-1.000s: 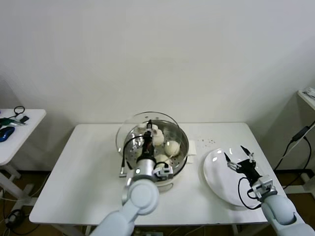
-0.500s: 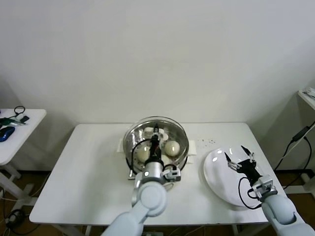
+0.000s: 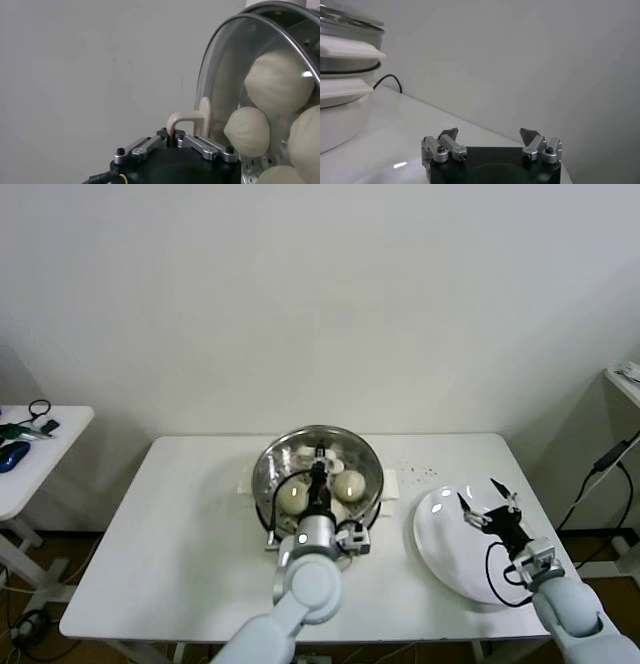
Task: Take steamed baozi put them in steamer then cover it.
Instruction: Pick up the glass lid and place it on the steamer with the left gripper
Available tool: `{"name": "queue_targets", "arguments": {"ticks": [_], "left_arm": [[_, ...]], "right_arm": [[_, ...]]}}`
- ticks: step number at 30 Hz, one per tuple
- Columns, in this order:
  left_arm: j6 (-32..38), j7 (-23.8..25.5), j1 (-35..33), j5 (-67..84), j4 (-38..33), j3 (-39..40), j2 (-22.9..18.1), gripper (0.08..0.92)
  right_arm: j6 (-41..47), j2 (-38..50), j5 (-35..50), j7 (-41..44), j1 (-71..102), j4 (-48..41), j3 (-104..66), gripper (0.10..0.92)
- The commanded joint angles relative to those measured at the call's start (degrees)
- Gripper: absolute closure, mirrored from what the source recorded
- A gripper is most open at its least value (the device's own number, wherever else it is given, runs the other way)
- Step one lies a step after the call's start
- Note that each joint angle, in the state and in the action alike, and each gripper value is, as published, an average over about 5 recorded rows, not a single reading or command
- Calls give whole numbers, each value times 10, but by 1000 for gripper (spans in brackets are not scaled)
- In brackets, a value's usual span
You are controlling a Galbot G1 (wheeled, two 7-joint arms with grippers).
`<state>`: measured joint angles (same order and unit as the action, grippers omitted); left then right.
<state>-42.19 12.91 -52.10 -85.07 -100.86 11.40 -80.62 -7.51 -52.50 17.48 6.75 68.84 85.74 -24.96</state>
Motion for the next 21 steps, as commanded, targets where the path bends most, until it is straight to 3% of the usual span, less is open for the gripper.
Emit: {"name": "queue_targets", "arguments": {"ticks": [1,21], "left_arm": [[-28,-5,2,4,8,3,-3,849],[-28,-23,-4,11,21,8,-6,849]], "right_arm": [[0,1,0,1,-3,-5,0,203],[-4,-1,-2,9,-6,-13,0,203]]}}
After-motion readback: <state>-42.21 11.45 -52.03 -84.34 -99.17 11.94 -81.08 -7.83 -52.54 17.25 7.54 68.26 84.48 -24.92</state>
